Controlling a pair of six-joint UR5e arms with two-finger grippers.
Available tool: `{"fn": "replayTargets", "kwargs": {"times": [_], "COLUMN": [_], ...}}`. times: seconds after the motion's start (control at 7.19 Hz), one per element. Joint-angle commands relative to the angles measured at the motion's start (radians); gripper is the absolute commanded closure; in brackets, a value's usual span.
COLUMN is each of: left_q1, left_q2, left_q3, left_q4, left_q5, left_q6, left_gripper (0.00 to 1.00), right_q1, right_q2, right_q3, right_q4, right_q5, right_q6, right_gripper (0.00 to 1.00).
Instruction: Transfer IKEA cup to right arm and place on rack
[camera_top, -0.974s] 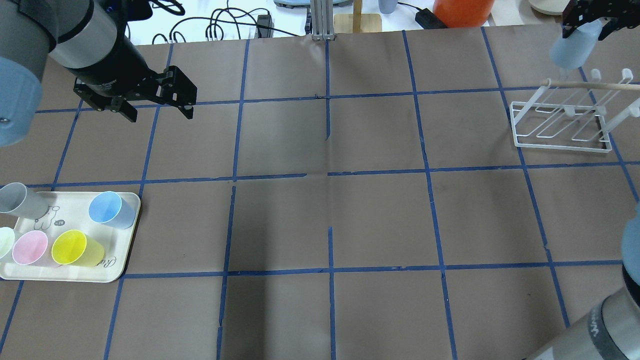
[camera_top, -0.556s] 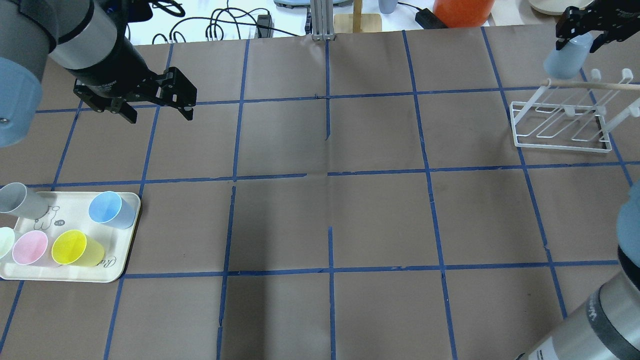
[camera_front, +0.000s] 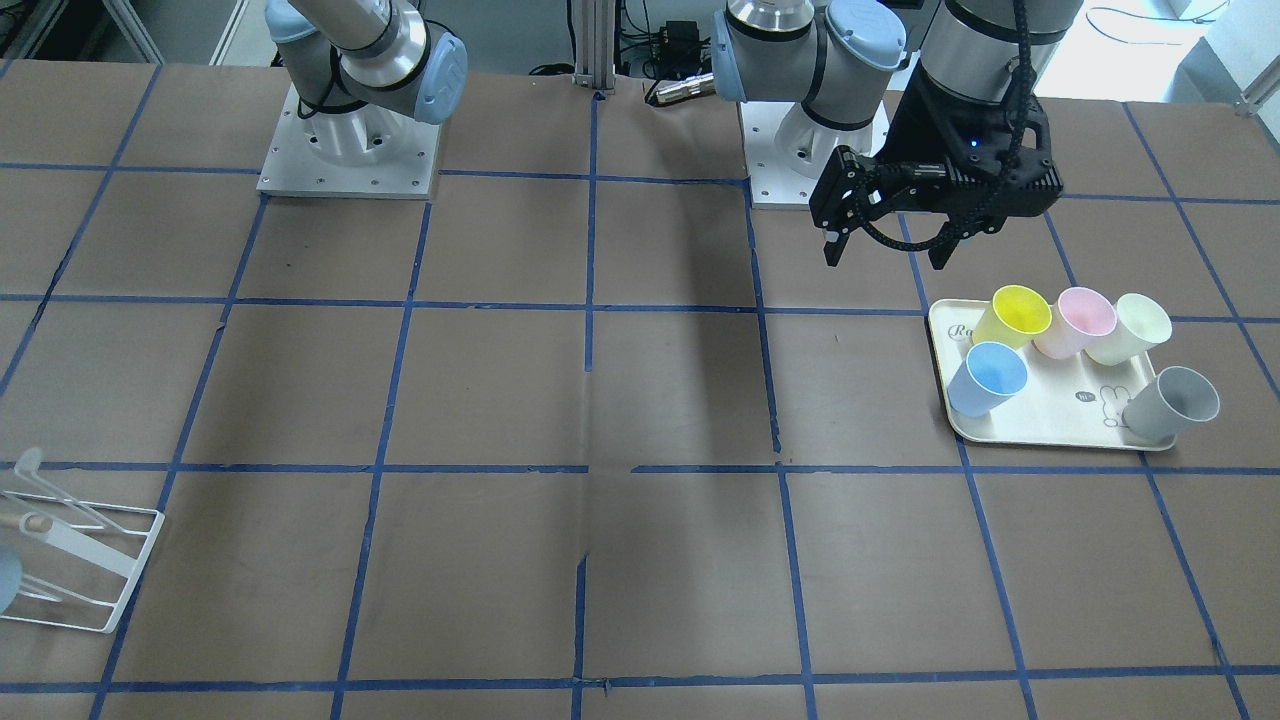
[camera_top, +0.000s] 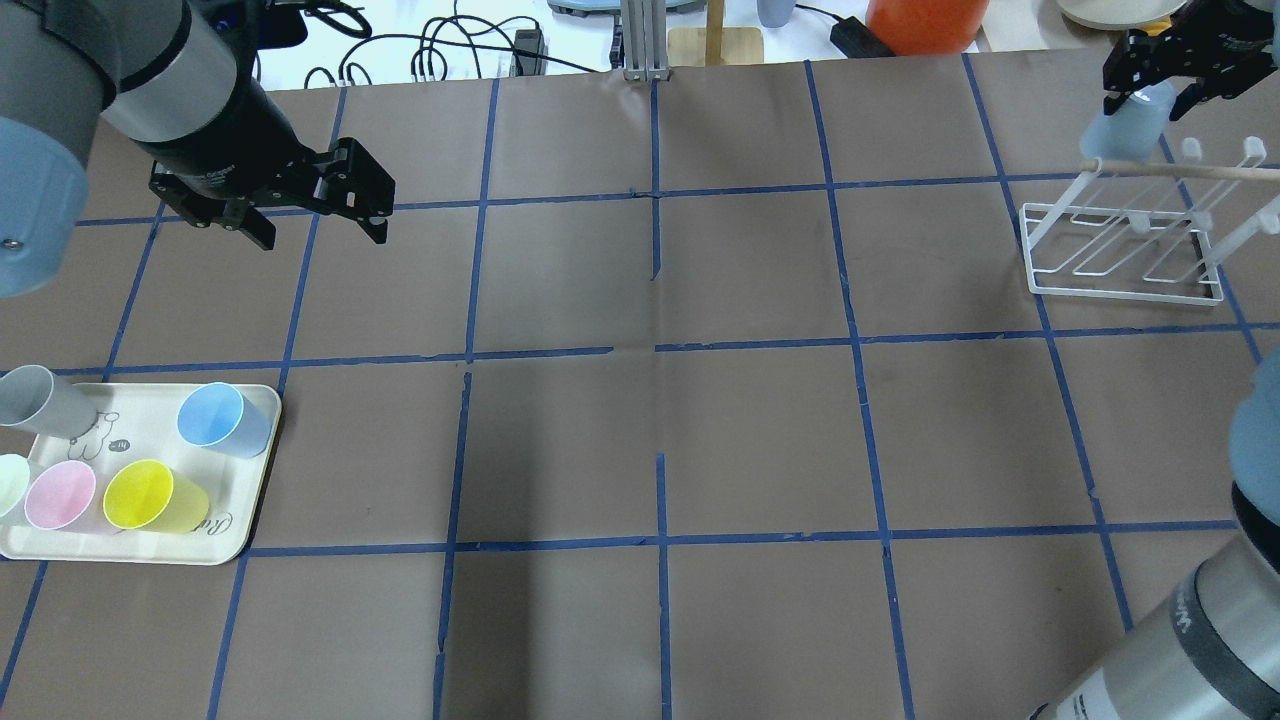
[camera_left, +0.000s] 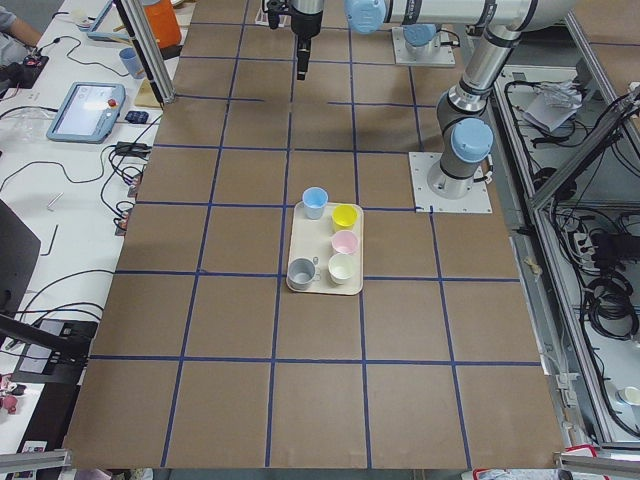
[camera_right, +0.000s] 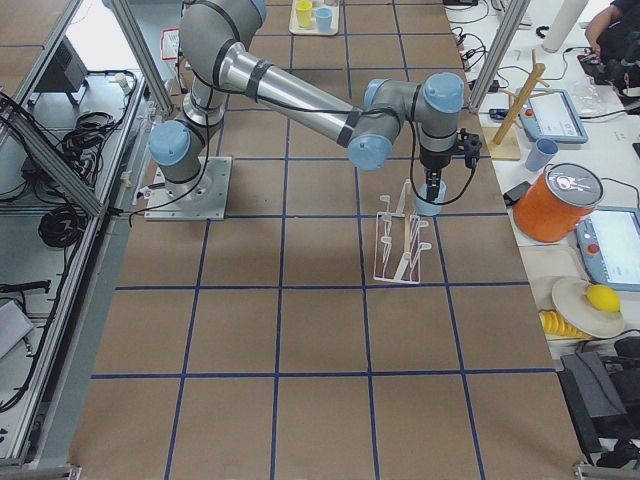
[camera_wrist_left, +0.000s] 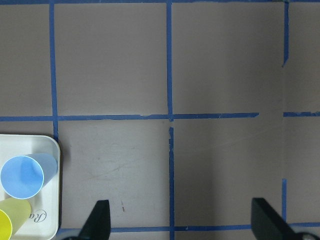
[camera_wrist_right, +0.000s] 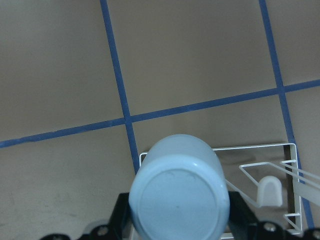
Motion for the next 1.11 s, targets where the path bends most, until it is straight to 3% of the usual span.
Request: {"fn": "replayTargets", "kwargs": {"times": [0.0,0.14,0.28,0.42,0.7,0.97], "left_q1": [0.000,0.000,0.000,0.000,0.000,0.000], "left_q2": [0.000,-0.001,-0.001,-0.001,-0.001,0.000], "left_q3": [0.000,0.006,0.004,0.004,0.004,0.003], "left_q4": [0.000,0.002,0.002,0.002,0.002,0.002], "left_q5": [0.000,0.000,0.000,0.000,0.000,0.000], "left_q6": [0.000,0.000,0.000,0.000,0.000,0.000], "left_gripper": [0.00,0.00,0.00,0.00,0.00,0.00], "right_q1": [-0.002,-0.002,-0.002,-0.003,-0.015,-0.012], "right_q2": [0.016,0.018,0.019,0.018,0.007,-0.034], "right_q3": [0.004,0.006,0.004,0.004,-0.007,-0.069], "right_q4": [0.006,0.006,0.006,0.007,0.024,0.196], "right_q5": [-0.002,-0.002,-0.002,-0.007,-0.011,-0.011], "right_q6": [0.003,0.011,0.012,0.012,0.012,0.012], "right_gripper": [0.53,0.22,0.06,0.00,0.00,0.00]}}
